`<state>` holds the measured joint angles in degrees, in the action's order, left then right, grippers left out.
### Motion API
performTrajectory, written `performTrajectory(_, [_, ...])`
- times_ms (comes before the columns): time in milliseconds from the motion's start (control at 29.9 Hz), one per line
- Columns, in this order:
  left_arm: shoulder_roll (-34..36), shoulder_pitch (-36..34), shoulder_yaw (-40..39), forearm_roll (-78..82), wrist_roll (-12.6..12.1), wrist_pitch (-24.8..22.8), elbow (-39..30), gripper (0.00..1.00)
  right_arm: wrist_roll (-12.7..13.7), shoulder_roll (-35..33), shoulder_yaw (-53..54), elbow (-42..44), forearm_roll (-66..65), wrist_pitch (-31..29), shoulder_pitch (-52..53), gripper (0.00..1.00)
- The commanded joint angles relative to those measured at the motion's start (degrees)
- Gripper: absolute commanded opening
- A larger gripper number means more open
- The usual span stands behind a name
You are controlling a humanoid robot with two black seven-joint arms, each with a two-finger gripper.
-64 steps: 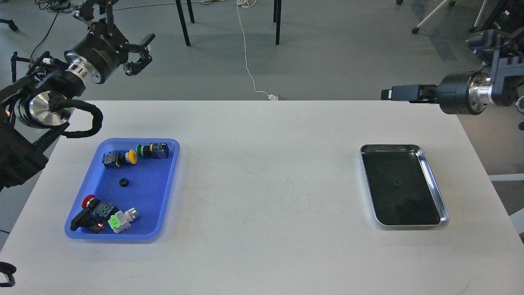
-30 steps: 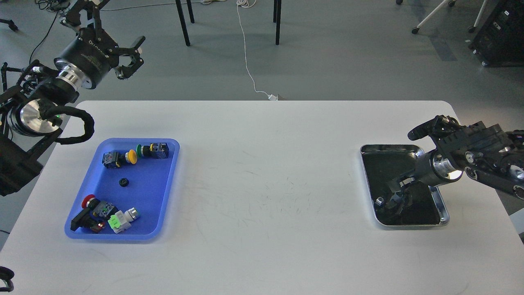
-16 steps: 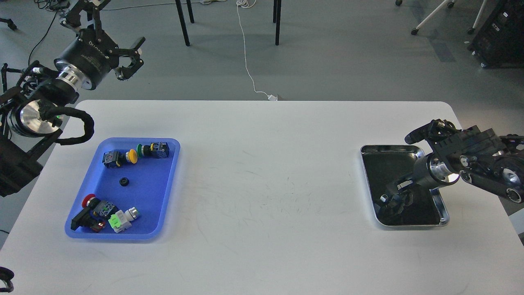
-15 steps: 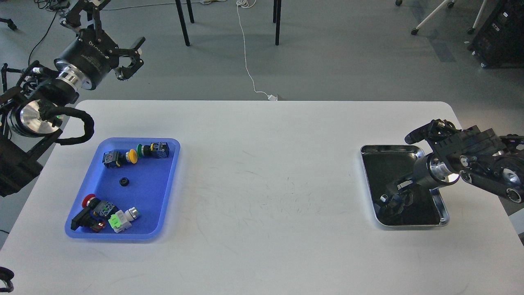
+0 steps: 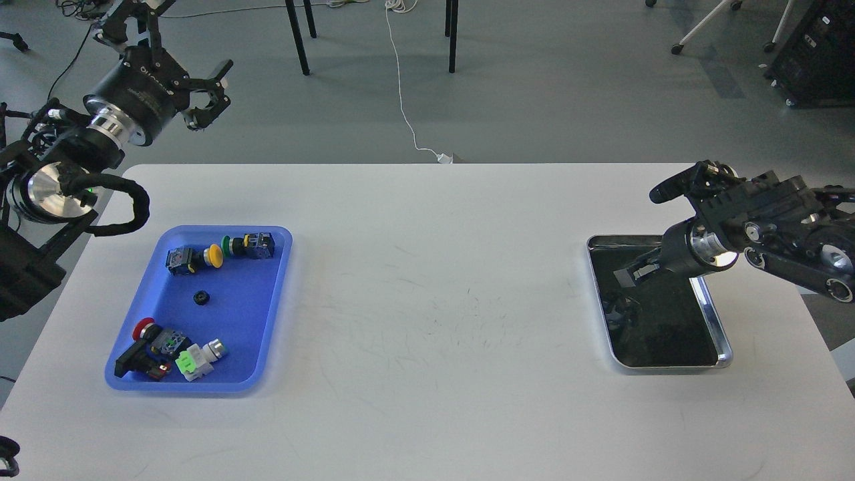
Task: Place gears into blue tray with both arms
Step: 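Carry the second ring toward the table center and release it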
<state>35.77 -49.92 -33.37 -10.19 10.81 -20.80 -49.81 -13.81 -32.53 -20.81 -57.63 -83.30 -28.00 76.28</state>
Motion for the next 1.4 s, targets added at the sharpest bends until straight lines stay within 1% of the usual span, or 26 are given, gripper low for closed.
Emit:
performTrajectory(0, [0.0,-0.1,0.1,0.0,0.0,0.1,0.0,0.98,-0.1,2.3,0.1,-2.7,1.6,0.0,1.5,0.10])
performTrajectory(134, [0.0,-0.1,0.0,0.1,-0.1,0.1,0.0,0.98,-0.5,6.3,0.1,-3.0,6.2,0.0,1.3,0.10])
performTrajectory(267, [0.2,-0.1,0.0,0.1,0.0,0.1,0.0,0.98,-0.5,11.8,-0.1,-2.2,7.3,0.0,1.1,0.10])
performTrajectory(368, [0.9,-0.1,0.1,0.0,0.0,0.1,0.0,0.98,-0.5,16.3,0.0,0.0,7.5,0.0,0.4,0.10])
performTrajectory(502, [1.2,-0.1,0.0,0.0,0.0,0.1,0.0,0.98,-0.5,21.9,-0.2,1.9,7.5,2.1,-1.4,0.10])
performTrajectory(669, [2.0,0.1,0.0,0.0,0.0,0.0,0.0,0.98,-0.6,26.3,-0.2,6.2,7.5,2.2,-4.1,0.10])
performTrajectory(936, [2.6,0.3,0.1,0.0,0.0,0.0,0.0,0.98,-0.5,28.4,-0.5,7.6,7.5,2.3,-4.7,0.11])
performTrajectory(1371, [2.7,0.3,0.1,0.0,0.0,0.0,0.0,0.98,0.0,27.3,-1.0,8.8,7.4,2.0,-3.9,0.15])
